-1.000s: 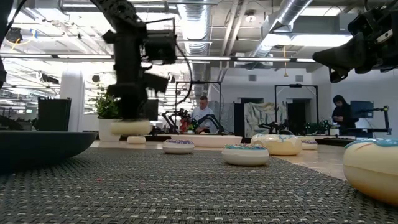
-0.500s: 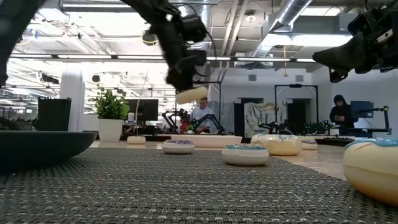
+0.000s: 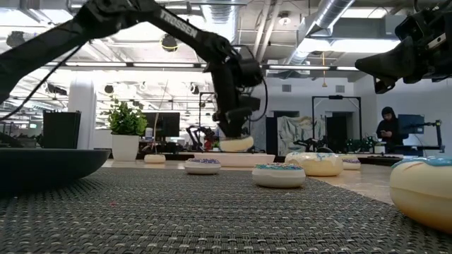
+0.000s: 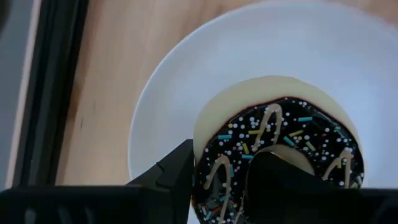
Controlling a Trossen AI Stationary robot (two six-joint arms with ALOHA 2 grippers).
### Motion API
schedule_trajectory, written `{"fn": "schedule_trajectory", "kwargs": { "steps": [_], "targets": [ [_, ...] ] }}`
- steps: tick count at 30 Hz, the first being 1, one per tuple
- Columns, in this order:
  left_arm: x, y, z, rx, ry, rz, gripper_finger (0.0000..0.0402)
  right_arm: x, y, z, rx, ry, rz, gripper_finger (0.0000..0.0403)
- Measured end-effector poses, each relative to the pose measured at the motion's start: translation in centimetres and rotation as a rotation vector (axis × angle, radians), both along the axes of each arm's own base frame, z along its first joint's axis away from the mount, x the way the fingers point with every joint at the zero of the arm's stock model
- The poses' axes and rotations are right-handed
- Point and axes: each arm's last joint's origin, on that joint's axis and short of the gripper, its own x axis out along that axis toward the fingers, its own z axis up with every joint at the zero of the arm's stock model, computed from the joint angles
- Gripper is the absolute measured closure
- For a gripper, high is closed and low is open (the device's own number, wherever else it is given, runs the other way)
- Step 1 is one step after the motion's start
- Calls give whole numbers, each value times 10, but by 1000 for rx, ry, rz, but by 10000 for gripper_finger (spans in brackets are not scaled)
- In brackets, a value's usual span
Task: Pick & Place donuts
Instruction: Put the large black donut on the white plate
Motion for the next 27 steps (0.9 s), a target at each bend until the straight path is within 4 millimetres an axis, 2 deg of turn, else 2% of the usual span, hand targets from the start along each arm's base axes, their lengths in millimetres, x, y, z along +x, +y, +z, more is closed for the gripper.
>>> {"fn": "schedule_trajectory", "kwargs": {
  "steps": [4, 11, 19, 27],
  "targets": [
    [-5, 11, -9, -13, 21, 23, 286, 0, 0, 0, 0, 0, 0, 403],
    [-14, 26, -9, -14, 21, 85, 286, 0, 0, 0, 0, 0, 0, 403],
    [-16, 27, -10, -19, 32, 92, 286, 0, 0, 0, 0, 0, 0, 403],
    [-14, 25, -23, -26, 63, 102, 268, 0, 0, 0, 0, 0, 0, 403]
  ]
}}
